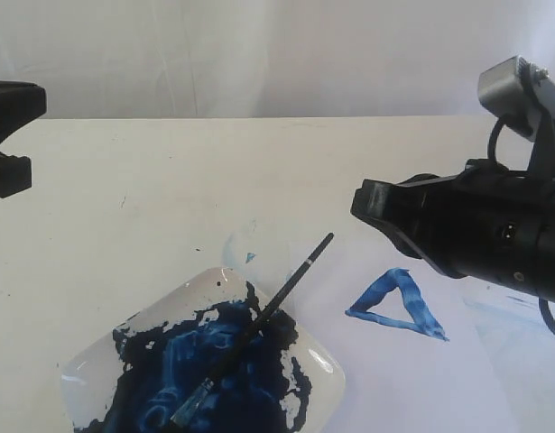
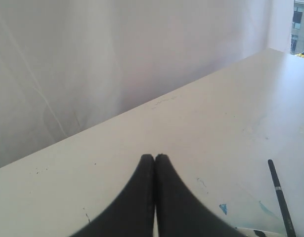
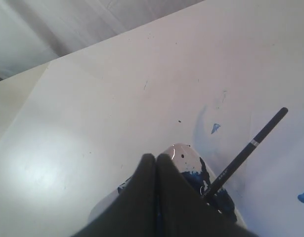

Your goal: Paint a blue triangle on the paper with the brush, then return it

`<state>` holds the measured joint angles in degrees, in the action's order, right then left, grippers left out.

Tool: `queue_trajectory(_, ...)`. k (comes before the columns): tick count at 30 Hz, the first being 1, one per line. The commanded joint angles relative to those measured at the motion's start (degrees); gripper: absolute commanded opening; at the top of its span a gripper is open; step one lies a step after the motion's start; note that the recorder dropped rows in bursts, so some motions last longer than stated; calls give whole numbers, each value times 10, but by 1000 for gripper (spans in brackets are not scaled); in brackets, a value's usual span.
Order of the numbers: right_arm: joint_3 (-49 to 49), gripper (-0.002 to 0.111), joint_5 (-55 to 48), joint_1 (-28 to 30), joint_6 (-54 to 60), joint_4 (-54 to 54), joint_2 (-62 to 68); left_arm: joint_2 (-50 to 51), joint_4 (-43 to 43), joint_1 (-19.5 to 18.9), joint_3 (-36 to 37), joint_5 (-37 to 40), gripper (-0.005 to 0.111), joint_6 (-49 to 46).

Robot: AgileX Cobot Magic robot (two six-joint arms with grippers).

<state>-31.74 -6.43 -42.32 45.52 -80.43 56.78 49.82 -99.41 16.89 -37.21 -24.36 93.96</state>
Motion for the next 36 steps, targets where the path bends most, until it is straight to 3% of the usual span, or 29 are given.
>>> queue_trajectory(1,5,0,2,1,8,6,-3,-4,-5,4,1,-3,0,0)
queue_trajectory(14,5,0,4,1,8,6,-3,-11,-5,4,1,0,0,0)
queue_trajectory(28,5,0,3,1,8,6,-3,-219,-5,4,1,0,0,0)
queue_trajectory(36,5,0,3,1,8,6,-3,-267,-5,2,1,0,0,0)
